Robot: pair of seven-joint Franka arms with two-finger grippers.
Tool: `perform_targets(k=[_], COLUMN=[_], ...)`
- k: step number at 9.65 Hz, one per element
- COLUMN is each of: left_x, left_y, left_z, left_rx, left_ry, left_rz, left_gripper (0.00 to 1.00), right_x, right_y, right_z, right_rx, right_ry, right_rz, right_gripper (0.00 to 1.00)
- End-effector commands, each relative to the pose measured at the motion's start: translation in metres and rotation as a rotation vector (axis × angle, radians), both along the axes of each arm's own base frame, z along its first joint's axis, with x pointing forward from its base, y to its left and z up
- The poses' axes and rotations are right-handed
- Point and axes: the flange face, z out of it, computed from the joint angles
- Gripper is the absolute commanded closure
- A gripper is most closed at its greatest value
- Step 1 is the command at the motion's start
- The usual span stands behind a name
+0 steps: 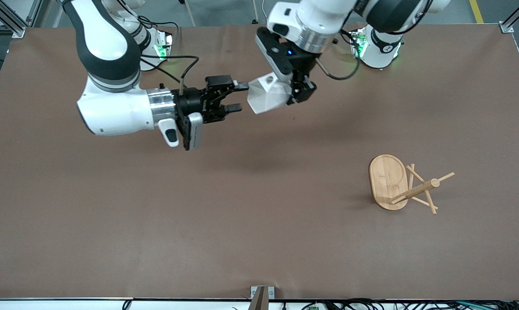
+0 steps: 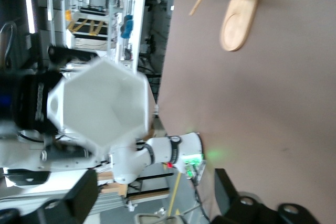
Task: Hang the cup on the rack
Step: 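Carry the cup to the rack with the left gripper while the right gripper withdraws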
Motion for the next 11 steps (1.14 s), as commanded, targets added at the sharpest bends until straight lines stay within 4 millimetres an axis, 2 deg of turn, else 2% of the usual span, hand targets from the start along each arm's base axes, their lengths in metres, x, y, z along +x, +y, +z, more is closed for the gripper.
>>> perform_targets(k=[1,2,4,7,8,9,11], left_x=[0.024,0.031,0.057,0.082,0.089,0.101,0.112], left_y=[0.028,0.035,0.066,0.115,0.133,0.16,0.201], left_z=[-0.02,-0.022,-0.037,-0.039,-0.04,-0.04,-0.048], left_rx=[0.028,0.029,0.038,0.031,0.038,0.033,0.048], left_ry=[0.022,0.026,0.049,0.104,0.131,0.136,0.179], left_rz=[0.051,0.068,0.135,0.393,0.469,0.536,0.66], left_gripper=[1.0,1.0,1.0,1.0,1.0,1.0,1.0], right_x=[0.011,0.019,0.031,0.037,0.04,0.044,0.05], right_y=[-0.051,-0.081,-0.15,-0.237,-0.267,-0.292,-0.321], right_z=[0.009,0.009,0.015,0.035,0.045,0.064,0.1], right_rx=[-0.124,-0.205,-0.407,-0.685,-0.783,-0.851,-1.003], right_ry=[-0.063,-0.103,-0.185,-0.289,-0.32,-0.356,-0.451], right_rz=[-0.052,-0.071,-0.103,-0.139,-0.146,-0.17,-0.172], right_gripper=[0.0,0.0,0.0,0.0,0.0,0.0,0.0])
